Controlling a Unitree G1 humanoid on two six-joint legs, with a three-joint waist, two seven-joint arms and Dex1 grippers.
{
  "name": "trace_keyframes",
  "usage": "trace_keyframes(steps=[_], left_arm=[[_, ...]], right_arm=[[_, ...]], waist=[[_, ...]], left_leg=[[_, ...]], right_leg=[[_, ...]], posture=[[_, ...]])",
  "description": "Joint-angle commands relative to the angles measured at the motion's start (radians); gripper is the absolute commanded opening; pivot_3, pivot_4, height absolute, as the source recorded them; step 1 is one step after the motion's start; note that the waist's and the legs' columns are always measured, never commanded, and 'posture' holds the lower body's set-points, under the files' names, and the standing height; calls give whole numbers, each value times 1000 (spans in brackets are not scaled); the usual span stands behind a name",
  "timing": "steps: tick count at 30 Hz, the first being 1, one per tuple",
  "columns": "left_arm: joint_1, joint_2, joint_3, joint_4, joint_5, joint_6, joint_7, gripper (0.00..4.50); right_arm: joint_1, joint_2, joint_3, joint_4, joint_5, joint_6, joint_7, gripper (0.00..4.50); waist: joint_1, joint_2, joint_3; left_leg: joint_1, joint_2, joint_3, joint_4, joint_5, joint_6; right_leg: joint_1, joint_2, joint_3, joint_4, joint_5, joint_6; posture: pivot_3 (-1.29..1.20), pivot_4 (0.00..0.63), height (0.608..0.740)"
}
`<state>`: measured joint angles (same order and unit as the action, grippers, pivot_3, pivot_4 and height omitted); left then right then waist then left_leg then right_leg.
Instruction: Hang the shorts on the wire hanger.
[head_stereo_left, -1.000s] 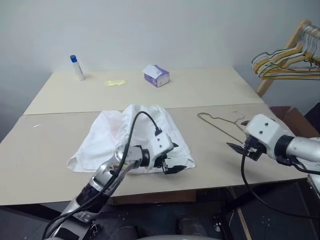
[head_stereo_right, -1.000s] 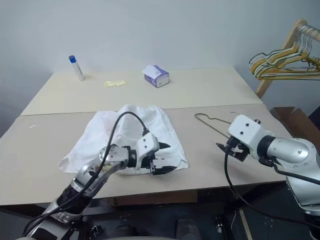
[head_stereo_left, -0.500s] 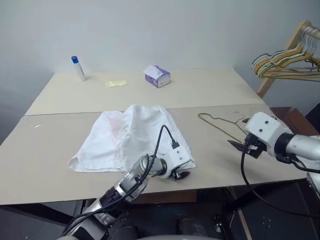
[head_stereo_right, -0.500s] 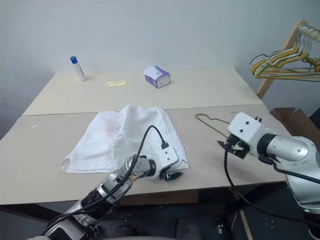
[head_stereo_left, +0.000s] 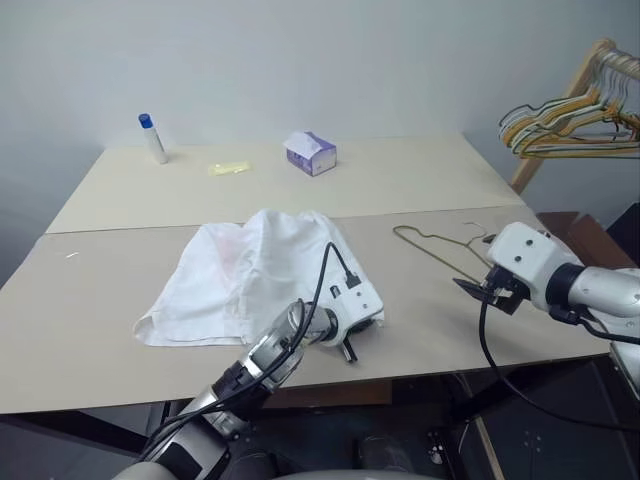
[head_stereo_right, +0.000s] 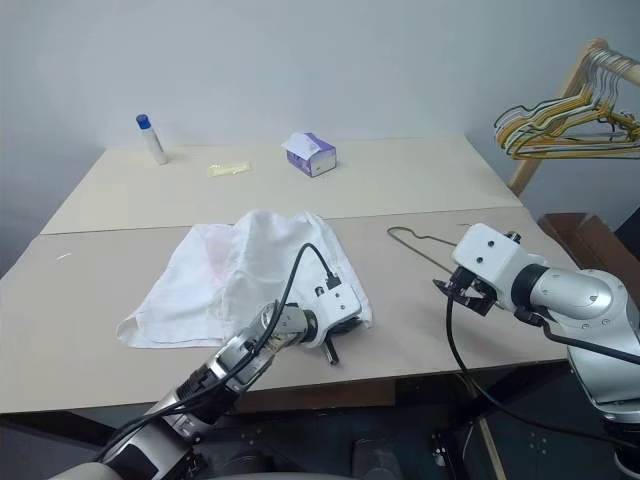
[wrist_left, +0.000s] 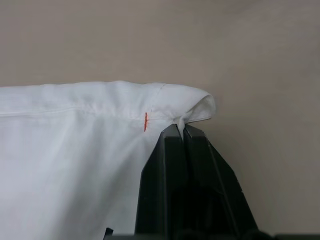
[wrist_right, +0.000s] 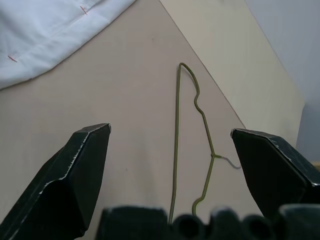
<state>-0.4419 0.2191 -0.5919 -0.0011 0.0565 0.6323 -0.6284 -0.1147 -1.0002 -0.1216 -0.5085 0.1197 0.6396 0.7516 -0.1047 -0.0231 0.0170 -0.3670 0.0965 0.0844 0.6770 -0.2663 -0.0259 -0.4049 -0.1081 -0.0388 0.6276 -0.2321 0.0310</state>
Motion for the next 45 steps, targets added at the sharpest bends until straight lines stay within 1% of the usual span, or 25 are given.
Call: trace_keyframes(steps=[1, 2, 4, 6, 8, 11, 13, 16, 19, 22, 25, 27, 31, 34, 38, 42, 43, 45], left_arm=[[55, 105, 91, -186, -124, -11, -156, 20], [74, 137, 118, -240, -169, -21, -202, 20], [116, 236, 201, -357, -261, 3, -288, 20], [147, 337, 261, -412, -292, 4, -332, 20], [171, 410, 306, -424, -304, -20, -357, 20], [194, 461, 409, -433, -376, 19, -367, 20], [210, 494, 465, -439, -428, 19, -402, 20], [262, 585, 585, -441, -527, -21, -522, 20], [330, 674, 686, -433, -576, -93, -631, 20], [369, 727, 776, -426, -608, -118, -665, 20], [388, 752, 848, -424, -647, -108, -671, 20], [408, 765, 885, -429, -666, -107, -686, 20], [453, 782, 930, -442, -681, -116, -696, 20], [468, 788, 954, -451, -699, -108, -697, 20], [485, 796, 988, -464, -747, -82, -699, 20], [503, 807, 1012, -473, -760, -81, -703, 20], [508, 810, 1013, -473, -760, -83, -702, 0], [515, 815, 1014, -473, -758, -86, -696, 0]], right_arm=[[-38, 8, 6, 1, -14, -21, -12, 4500], [-45, 10, 18, 9, -18, -35, -10, 4500], [-86, 25, 78, 54, -40, -89, 1, 4500], [-137, 42, 156, 121, -80, -166, 21, 4500], [-194, 67, 231, 202, -126, -240, 33, 4500], [-287, 127, 335, 335, -197, -360, 43, 4500], [-333, 165, 376, 409, -226, -433, 50, 4500], [-409, 223, 449, 562, -281, -610, 68, 4500], [-484, 274, 528, 738, -380, -760, 38, 4500], [-547, 310, 593, 911, -486, -904, -19, 4500], [-586, 360, 608, 1016, -500, -999, -33, 4500], [-608, 382, 628, 1068, -524, -1069, -37, 4500], [-630, 437, 644, 1124, -519, -1174, -7, 4500], [-658, 491, 643, 1182, -530, -1206, -30, 4500], [-720, 563, 651, 1307, -585, -1237, -120, 4500], [-768, 606, 659, 1414, -607, -1273, -152, 4500], [-777, 611, 662, 1433, -614, -1284, -159, 4120], [-788, 618, 663, 1459, -625, -1298, -173, 3636]], waist=[[-5, 1, 0], [-8, 1, 0], [-9, 1, 1], [-10, 1, 1], [-10, 1, 1], [-7, 0, 2], [-3, 0, 2], [2, 0, 3], [7, 0, 4], [19, 0, 4], [35, 0, 5], [36, 1, 5], [35, 1, 5], [36, 1, 5], [35, 1, 5], [38, 1, 5], [39, 1, 5], [41, 1, 5]], left_leg=[[0, 0, 0, 0, 0, 0], [0, 0, 0, 0, 0, 0], [-1, 0, 0, 0, 0, 0], [-1, 0, 0, 1, 0, 0], [0, 0, 0, 1, 0, 0], [0, 0, 0, 0, 0, 0], [-1, 0, 0, 0, 0, 0], [-2, 0, 0, -1, 0, 0], [-3, 0, 0, -1, 0, 0], [-3, 0, 1, -1, 0, 0], [-3, 0, 1, -1, 0, 0], [-3, 0, 1, -1, 0, 0], [-2, 0, 1, -1, 0, 0], [-2, 0, 1, -1, 0, -1], [-1, 0, 1, -1, 1, -1], [-2, 0, 1, -1, 1, -2], [-2, 0, 1, -1, 1, -2], [-2, 0, 1, -1, 1, -2]], right_leg=[[0, 0, 0, 0, 0, 0], [-1, 0, 0, 1, 1, -1], [-3, 0, 0, 1, 2, -4], [-3, 0, 0, 1, 1, -3], [-1, 0, 0, 1, -1, 1], [-1, 0, 0, 1, -2, 1], [-2, 0, 0, 1, -1, 2], [-4, 0, 0, 1, 2, -3], [-6, 0, 0, 2, 2, -4], [-6, 0, 0, 2, 2, -4], [-6, 0, 0, 2, 2, -4], [-6, 0, 0, 2, 2, -4], [-6, 0, 0, 3, 3, -4], [-6, 0, 0, 4, 3, -4], [-6, 0, 0, 5, 3, -4], [-6, 0, 0, 5, 3, -5], [-6, 0, 0, 4, 3, -5], [-6, 0, 0, 4, 3, -5]], posture=[[-143, 0, 740], [-142, 0, 740], [-135, 0, 740], [-117, 0, 740], [-102, 0, 740], [-82, 0, 740], [-63, 0, 740], [-44, 0, 740], [-23, 0, 740], [4, 0, 740], [17, 0, 740], [29, 0, 740], [42, 0, 740], [50, 0, 740], [62, 0, 740], [72, 0, 740], [75, 0, 740], [79, 0, 740]])
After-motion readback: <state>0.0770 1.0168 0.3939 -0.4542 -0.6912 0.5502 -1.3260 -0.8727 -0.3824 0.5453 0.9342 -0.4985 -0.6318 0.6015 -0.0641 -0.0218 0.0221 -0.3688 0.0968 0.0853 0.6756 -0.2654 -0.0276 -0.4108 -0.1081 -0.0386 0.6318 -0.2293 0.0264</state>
